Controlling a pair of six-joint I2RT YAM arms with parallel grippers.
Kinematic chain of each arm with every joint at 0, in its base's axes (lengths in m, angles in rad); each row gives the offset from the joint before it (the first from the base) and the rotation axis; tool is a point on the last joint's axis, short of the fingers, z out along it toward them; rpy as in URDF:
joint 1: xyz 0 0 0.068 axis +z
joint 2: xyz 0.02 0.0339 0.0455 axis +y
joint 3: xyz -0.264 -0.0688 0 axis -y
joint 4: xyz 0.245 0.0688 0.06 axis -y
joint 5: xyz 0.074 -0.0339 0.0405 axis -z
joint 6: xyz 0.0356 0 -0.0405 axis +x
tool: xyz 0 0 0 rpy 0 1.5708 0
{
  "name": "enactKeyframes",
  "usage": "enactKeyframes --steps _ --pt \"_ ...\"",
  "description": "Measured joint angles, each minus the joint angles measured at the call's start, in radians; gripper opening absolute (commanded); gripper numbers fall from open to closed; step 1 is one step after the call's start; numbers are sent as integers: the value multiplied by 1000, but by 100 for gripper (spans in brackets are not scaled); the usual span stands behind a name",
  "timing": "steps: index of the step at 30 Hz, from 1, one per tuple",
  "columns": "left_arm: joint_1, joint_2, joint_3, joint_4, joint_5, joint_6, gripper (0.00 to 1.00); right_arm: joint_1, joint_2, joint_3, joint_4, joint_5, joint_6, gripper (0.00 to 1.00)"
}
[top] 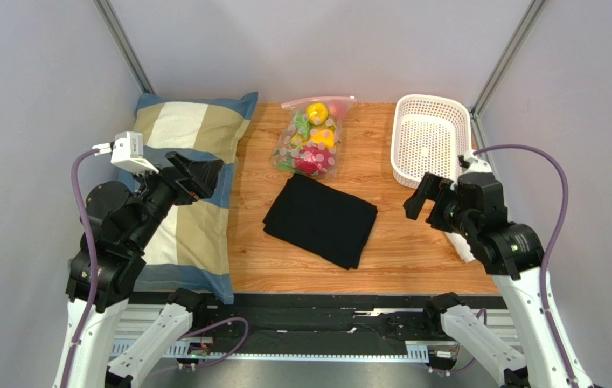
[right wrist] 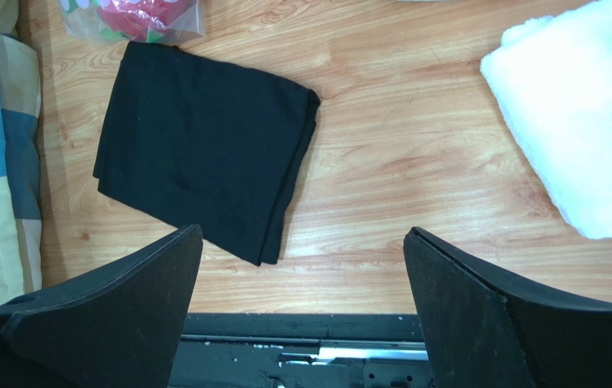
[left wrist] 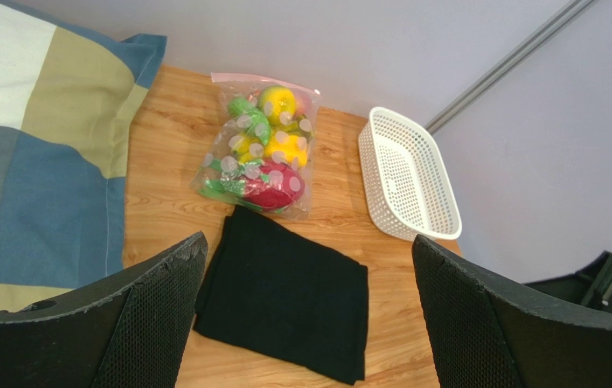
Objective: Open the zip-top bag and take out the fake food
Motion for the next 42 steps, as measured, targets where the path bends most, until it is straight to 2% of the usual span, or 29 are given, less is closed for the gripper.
enactKeyframes --steps 3,10,14,20,25,30,31,32,34,35,37,38,40,42 --pt "0 42 50 -54 3 15 97 0 142 57 49 -3 7 100" --pt "0 163 116 -135 54 54 89 -3 612 252 372 -35 56 100" --pt "0 222 116 -179 105 53 85 -22 943 520 482 -47 119 100" --pt "0 275 91 -190 208 29 75 -50 1423 989 599 -56 236 100" --pt "0 293 75 -186 260 19 73 -62 1677 1166 698 -69 322 100" --pt "0 350 75 -185 273 32 72 -70 1804 1190 770 -84 386 98" --pt "0 367 75 -184 275 37 72 -71 1823 1190 796 -89 395 96" --pt "0 384 75 -185 278 41 72 -72 1835 1190 817 -92 401 89" --pt "0 420 79 -185 284 52 72 -73 1864 1198 878 -117 415 80" --pt "0 436 83 -187 285 58 72 -74 1880 1206 916 -134 423 71" --pt "0 468 97 -187 289 72 72 -75 1915 1220 999 -175 441 67" --pt "0 480 106 -188 291 78 72 -76 1930 1226 1038 -198 453 57" --pt "0 507 134 -190 296 87 72 -77 1956 1230 1117 -237 478 47" --pt "0 536 171 -185 303 88 71 -77 1973 1230 1166 -262 492 29"
